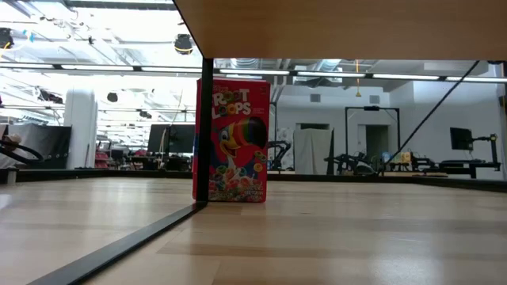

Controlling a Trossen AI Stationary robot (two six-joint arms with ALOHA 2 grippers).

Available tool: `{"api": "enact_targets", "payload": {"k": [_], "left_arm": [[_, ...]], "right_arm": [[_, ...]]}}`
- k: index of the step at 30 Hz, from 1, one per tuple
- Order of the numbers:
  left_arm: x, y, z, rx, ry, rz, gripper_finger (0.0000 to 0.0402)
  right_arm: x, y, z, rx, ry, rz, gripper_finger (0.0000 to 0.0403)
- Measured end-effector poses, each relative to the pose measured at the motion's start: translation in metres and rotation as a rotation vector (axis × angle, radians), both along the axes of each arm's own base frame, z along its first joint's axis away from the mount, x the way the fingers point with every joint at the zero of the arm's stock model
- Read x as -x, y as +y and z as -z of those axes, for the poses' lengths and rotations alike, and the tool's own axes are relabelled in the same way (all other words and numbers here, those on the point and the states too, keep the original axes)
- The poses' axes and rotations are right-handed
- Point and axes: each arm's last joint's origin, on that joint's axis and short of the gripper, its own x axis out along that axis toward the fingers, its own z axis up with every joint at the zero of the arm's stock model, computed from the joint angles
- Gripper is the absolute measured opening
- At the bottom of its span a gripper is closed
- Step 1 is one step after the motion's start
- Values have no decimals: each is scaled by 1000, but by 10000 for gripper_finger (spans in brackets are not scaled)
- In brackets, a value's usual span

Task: Stack cereal on shelf
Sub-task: Put the red cereal box on the middle right shelf

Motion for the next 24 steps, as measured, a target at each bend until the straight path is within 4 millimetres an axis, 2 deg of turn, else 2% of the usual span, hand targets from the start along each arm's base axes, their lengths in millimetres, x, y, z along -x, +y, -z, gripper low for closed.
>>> {"api": "enact_targets", "payload": {"k": [3,7,14,20,24], "left_arm": [[0,0,0,0,0,0,313],[0,0,0,-1,1,-1,313],[0,0,1,2,11,-5,313],[1,0,2,0,19,-6,313],[1,0,2,0,21,-7,313]], "right_arm": [[-12,-14,-7,-19,-4,-56,7],[-30,-24,-6,-16,25,-123,15],[-63,-21,5,-4,52,-278,6],[-78,-22,13,5,91,-326,24],[-84,-20,16,-3,87,-370,15]]}}
